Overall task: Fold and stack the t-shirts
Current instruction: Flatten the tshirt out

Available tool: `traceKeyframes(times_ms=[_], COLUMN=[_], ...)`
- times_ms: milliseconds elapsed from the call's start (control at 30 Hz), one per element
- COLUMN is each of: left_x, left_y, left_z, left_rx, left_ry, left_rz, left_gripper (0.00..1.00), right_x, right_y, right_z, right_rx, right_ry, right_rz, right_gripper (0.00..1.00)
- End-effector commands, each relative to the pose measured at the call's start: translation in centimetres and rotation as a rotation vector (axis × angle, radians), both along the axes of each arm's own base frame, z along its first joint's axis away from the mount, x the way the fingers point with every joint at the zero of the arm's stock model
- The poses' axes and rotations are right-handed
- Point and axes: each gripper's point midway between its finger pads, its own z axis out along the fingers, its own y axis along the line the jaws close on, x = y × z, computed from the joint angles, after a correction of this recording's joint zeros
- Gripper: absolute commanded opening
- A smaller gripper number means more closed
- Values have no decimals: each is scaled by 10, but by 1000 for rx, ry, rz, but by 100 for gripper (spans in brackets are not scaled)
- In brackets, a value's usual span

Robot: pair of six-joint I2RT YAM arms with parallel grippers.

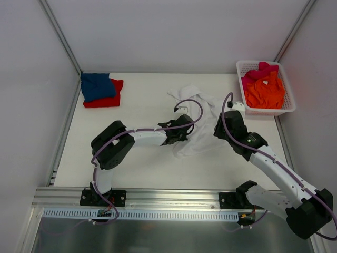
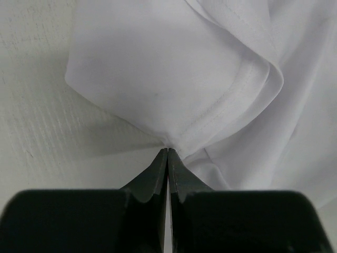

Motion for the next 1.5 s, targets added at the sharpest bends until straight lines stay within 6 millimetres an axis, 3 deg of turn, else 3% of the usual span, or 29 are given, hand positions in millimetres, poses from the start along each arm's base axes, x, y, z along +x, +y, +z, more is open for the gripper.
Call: traceKeyframes(times_ms=[0, 67, 367, 433, 533, 600, 900, 1300, 1467], left_x=[10, 11, 19, 21, 20, 23, 25, 28, 33], left_y=[11, 17, 94, 99, 89, 81, 40, 12, -6], left_z=[13, 20, 38, 38, 32, 31, 19, 45, 37], left_rx=[22, 18, 29, 20, 10, 3, -18, -56, -72], left_ry=[-41, -50, -79, -72, -42, -38, -3, -57, -34], left_rz=[32, 45, 199, 208, 176, 169, 98, 52, 30], left_gripper=[0, 0, 0, 0, 0, 13, 37, 41, 41], right_x=[-4, -8, -24, -25, -25, -25, -24, -21, -21], right_y=[6, 13, 31, 34, 37, 38, 40, 45, 46], right_z=[3, 0, -20, -22, -23, -23, -27, -32, -29], right_rx=[23, 28, 16, 18, 16, 17, 9, 4, 8], right_ry=[-20, -12, 32, 34, 36, 37, 47, 61, 56], right_rz=[11, 36, 104, 111, 116, 119, 126, 136, 139], right_gripper=[33, 33, 33, 33, 33, 33, 33, 33, 33])
